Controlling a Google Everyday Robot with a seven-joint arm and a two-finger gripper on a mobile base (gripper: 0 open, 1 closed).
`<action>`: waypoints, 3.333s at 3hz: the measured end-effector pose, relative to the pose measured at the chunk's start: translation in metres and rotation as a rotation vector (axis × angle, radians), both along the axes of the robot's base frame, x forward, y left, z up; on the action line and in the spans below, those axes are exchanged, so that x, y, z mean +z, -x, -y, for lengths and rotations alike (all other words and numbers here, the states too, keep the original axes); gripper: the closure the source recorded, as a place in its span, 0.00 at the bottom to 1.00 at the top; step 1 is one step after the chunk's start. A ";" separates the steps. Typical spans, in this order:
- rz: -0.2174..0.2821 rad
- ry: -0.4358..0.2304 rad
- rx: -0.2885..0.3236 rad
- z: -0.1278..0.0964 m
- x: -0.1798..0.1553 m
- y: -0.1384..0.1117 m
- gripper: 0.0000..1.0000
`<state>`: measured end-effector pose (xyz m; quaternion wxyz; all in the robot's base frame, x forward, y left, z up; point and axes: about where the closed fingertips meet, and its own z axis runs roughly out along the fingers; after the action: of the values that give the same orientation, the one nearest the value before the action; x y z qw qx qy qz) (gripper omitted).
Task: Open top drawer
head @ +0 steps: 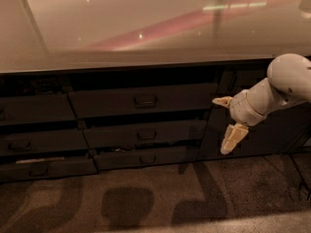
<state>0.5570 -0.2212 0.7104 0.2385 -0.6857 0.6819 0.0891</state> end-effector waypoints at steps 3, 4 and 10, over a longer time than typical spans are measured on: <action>0.110 0.281 -0.082 -0.018 -0.003 -0.018 0.00; 0.103 0.339 -0.071 -0.031 -0.016 -0.021 0.00; -0.003 0.333 -0.126 0.027 -0.012 -0.129 0.00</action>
Offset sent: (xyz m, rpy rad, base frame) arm 0.0212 -0.0082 0.0071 -0.4050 -0.1429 -0.2095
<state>0.6865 -0.2480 0.6986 0.1257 -0.6713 0.7294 -0.0391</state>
